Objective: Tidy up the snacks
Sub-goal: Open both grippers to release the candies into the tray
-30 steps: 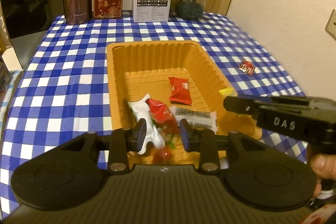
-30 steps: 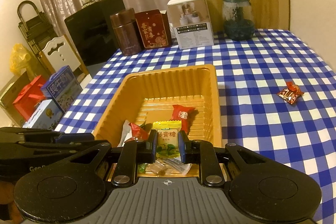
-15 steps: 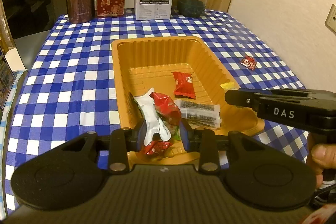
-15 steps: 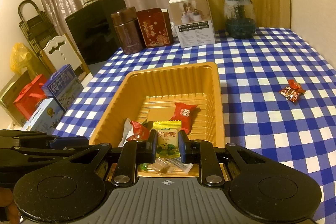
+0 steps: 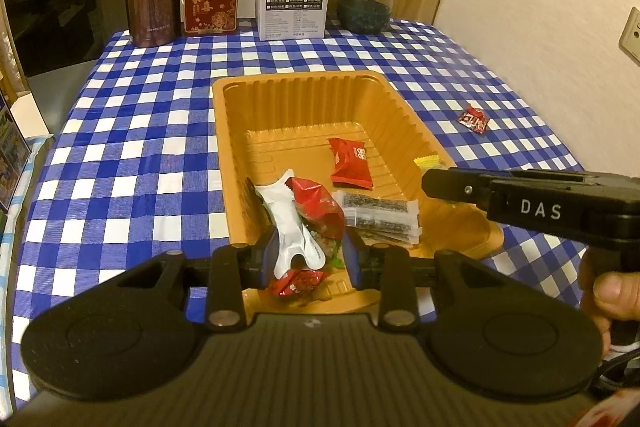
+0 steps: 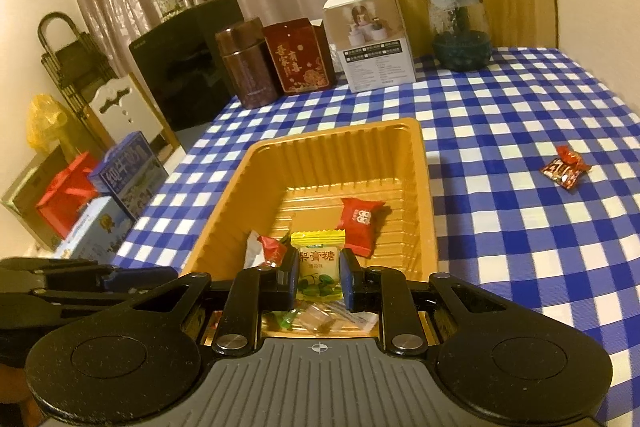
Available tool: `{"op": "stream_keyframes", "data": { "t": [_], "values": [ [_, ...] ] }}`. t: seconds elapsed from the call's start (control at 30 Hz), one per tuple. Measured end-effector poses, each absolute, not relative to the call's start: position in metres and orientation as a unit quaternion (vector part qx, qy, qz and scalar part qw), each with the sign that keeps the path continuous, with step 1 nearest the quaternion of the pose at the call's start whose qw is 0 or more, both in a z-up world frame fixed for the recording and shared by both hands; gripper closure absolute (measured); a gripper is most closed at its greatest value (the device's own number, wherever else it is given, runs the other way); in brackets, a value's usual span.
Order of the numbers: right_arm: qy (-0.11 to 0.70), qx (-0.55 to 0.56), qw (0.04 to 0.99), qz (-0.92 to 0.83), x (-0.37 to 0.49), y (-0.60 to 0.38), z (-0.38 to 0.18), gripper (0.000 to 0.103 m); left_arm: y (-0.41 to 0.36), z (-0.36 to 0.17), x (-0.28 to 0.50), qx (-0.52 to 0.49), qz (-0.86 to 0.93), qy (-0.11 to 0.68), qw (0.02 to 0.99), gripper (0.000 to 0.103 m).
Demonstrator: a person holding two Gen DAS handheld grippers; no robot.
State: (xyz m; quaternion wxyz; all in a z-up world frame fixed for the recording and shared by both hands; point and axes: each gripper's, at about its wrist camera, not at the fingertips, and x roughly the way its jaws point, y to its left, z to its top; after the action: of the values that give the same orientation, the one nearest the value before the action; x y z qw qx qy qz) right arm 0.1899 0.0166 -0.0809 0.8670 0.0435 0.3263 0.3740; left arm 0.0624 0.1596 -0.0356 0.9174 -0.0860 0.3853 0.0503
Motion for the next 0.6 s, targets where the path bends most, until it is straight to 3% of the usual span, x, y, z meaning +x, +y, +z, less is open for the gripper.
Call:
{"op": "stream_keyframes", "data": {
  "t": [0.1,0.13,0.17,0.6],
  "values": [
    [0.331,0.065,0.866,0.370,0.194,0.013,-0.081,0.071,0.160,-0.036,0.061,-0.086,0.052,0.386,0.917,0.072],
    [0.331,0.070,0.866,0.368,0.194,0.011,-0.080,0.057,0.160,-0.036,0.061,-0.086,0.053,0.386,0.917,0.072],
    [0.329,0.076,0.866,0.368,0.195,0.009,-0.079,0.053,0.161,-0.036,0.061,-0.086,0.054,0.386,0.917,0.072],
    [0.320,0.091,0.879,0.342,0.198,-0.004,-0.074,0.053,0.159,-0.034,0.061,-0.084,0.052,0.385,0.918,0.072]
  ]
}}
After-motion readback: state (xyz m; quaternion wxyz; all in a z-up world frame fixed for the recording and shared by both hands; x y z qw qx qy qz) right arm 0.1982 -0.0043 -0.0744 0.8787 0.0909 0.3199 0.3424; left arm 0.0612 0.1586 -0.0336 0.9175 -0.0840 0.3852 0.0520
